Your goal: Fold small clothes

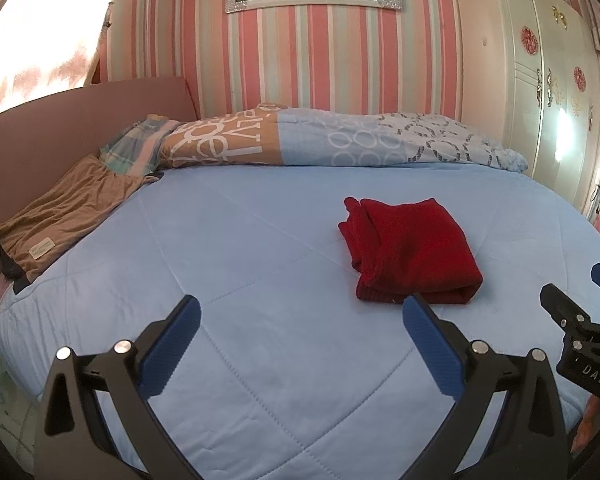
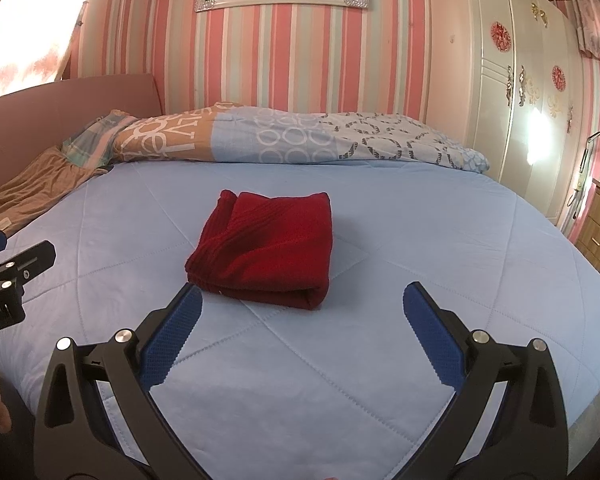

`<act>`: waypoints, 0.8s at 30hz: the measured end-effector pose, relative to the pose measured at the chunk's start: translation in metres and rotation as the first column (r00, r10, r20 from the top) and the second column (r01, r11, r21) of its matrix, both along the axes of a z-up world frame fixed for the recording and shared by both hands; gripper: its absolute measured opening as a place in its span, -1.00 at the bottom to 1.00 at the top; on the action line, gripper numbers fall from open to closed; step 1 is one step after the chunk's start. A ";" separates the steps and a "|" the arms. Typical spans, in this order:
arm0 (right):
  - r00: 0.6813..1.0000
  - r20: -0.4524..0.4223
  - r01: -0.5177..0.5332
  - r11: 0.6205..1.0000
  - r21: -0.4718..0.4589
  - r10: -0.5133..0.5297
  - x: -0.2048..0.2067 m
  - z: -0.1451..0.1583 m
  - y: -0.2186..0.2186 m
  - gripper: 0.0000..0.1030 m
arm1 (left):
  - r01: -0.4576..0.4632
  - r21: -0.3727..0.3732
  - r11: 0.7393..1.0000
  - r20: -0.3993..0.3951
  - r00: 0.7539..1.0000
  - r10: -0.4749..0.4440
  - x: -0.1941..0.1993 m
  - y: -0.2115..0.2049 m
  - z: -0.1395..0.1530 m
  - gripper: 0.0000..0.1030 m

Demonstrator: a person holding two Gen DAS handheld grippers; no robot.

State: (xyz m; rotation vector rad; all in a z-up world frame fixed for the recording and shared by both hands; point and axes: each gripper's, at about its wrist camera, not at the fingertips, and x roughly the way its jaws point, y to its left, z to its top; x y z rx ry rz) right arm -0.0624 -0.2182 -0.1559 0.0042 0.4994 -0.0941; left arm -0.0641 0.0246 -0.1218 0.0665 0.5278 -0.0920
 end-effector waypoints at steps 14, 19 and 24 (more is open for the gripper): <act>1.000 0.000 0.002 1.000 -0.003 -0.002 0.001 -0.001 -0.001 0.94 | -0.003 -0.004 1.000 0.007 1.000 0.003 0.000 -0.006 0.002 0.96; 1.000 0.001 0.005 1.000 -0.007 -0.005 0.001 -0.001 -0.002 0.94 | -0.008 -0.005 1.000 0.005 1.000 0.008 0.001 -0.004 0.002 0.96; 1.000 0.003 0.002 1.000 -0.014 -0.002 0.002 0.000 -0.003 0.94 | -0.013 -0.002 1.000 0.005 1.000 0.013 0.001 -0.004 0.002 0.96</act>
